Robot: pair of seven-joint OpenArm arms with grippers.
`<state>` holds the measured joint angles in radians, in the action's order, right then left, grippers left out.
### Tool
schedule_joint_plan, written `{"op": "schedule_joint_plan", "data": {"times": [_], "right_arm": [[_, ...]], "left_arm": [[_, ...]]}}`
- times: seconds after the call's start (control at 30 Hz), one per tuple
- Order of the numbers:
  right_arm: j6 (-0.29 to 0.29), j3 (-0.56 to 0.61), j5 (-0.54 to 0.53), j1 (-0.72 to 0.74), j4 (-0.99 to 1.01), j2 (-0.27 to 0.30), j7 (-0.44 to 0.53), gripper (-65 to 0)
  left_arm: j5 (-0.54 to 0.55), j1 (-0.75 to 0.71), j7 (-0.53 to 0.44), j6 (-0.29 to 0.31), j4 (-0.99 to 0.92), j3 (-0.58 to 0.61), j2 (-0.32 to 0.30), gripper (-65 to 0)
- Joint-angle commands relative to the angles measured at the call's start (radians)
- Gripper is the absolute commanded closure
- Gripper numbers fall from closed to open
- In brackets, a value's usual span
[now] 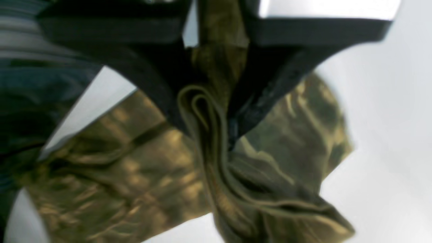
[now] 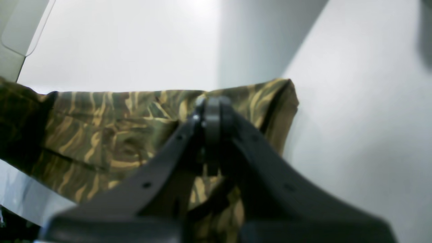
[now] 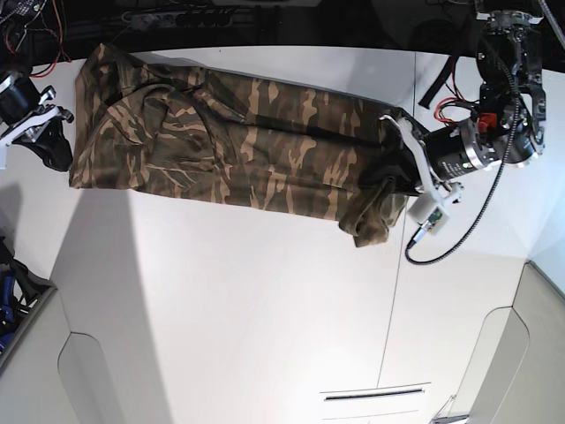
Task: Fold the T-shirt properly
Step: 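Fold the strip end with the left gripper toward the right gripper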
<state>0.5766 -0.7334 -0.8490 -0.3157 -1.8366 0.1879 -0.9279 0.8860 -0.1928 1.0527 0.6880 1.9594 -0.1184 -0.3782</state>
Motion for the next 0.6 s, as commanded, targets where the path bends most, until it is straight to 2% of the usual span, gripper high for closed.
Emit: {"op": "schedule_joint_plan", "data": {"times": [0.0, 0.13, 0.27, 0.37, 0.4, 0.5, 0.57], "right_arm": [[0.004, -0.009, -0.023, 0.005, -0.018, 0.013, 0.011, 0.0], [0.003, -0.032, -0.023, 0.005, -0.018, 0.013, 0.004, 0.0], [0.003, -0.074, -0.015, 0.005, -0.018, 0.014, -0.003, 0.0], [-0.024, -0.087, 0.031, 0.004, -0.016, 0.014, -0.016, 0.0], [-0.031, -0.087, 0.056, 0.004, -0.013, 0.014, -0.016, -5.1], [-0.032, -0.087, 0.09, 0.004, 0.01, 0.014, -0.015, -29.0], [-0.034, -0.087, 0.089, 0.004, 0.043, 0.014, -0.011, -36.3]], "left_arm": [[0.003, 0.01, -0.032, -0.001, 0.016, 0.018, 0.007, -13.5], [-0.08, 0.01, -0.07, -0.023, 0.011, 0.101, 0.084, -25.0], [-0.175, 0.01, -0.121, -0.023, -0.043, 0.172, 0.152, -43.8], [-0.169, 0.009, -0.167, -0.023, -0.098, 0.207, 0.19, -46.2], [-0.161, 0.009, -0.178, -0.023, -0.111, 0.218, 0.202, -46.2], [-0.116, 0.009, -0.181, -0.023, -0.118, 0.249, 0.235, -46.1], [-0.08, 0.009, -0.181, -0.023, -0.118, 0.267, 0.249, -46.1]]}}
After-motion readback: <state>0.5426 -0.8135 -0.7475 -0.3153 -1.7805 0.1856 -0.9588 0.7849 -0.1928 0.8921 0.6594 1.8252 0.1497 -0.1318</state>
